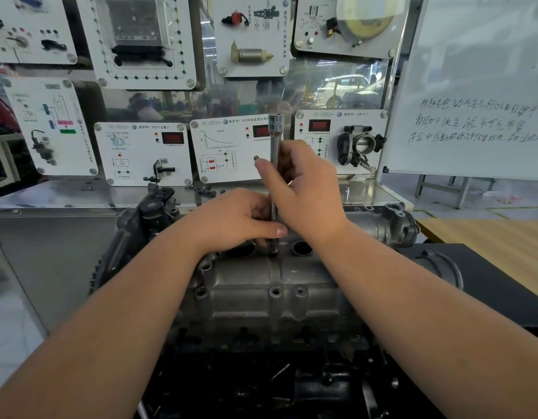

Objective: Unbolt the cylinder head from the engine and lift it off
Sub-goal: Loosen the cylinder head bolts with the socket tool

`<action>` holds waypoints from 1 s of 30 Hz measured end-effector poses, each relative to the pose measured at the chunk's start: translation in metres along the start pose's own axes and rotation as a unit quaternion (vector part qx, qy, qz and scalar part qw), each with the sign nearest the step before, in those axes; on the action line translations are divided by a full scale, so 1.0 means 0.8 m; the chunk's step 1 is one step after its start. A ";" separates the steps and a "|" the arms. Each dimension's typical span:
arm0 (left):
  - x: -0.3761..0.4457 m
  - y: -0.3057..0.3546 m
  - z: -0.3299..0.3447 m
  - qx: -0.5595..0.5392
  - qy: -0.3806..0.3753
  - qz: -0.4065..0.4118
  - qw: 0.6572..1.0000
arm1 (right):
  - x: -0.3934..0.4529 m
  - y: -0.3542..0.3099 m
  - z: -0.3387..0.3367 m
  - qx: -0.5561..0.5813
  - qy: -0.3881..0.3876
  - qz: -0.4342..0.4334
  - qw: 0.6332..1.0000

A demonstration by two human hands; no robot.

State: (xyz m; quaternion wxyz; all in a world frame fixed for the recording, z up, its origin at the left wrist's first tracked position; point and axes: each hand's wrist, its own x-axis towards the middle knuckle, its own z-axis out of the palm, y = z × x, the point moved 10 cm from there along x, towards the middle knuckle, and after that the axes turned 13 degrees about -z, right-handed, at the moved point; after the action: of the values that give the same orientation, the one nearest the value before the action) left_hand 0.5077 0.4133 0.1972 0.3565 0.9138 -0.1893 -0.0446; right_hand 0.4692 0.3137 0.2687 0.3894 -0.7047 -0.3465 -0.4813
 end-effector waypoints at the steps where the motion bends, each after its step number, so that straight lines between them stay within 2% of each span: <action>1: 0.000 -0.001 0.000 -0.002 -0.001 -0.003 1.000 | 0.001 -0.002 0.000 -0.006 -0.001 -0.006 1.000; 5: 0.001 -0.002 0.000 0.035 -0.002 0.000 0.999 | 0.000 -0.003 0.003 -0.005 -0.016 -0.018 1.000; 12: 0.000 0.001 0.000 0.009 0.001 0.002 1.000 | 0.000 -0.005 0.003 0.003 -0.011 -0.011 1.000; 17: 0.001 0.001 -0.002 0.022 0.006 0.000 1.000 | 0.004 -0.012 0.002 -0.015 -0.015 -0.040 0.999; 24: 0.003 -0.002 0.001 0.001 -0.011 0.008 1.000 | -0.002 -0.002 0.000 0.016 0.003 0.004 1.000; 30: 0.003 0.000 -0.004 -0.004 0.015 0.020 1.000 | -0.003 0.003 0.004 0.026 -0.002 0.023 0.999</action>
State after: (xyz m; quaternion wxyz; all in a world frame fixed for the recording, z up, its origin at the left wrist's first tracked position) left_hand 0.5104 0.4145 0.1999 0.3636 0.9090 -0.2021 -0.0248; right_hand 0.4717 0.3150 0.2652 0.4177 -0.7033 -0.3432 -0.4617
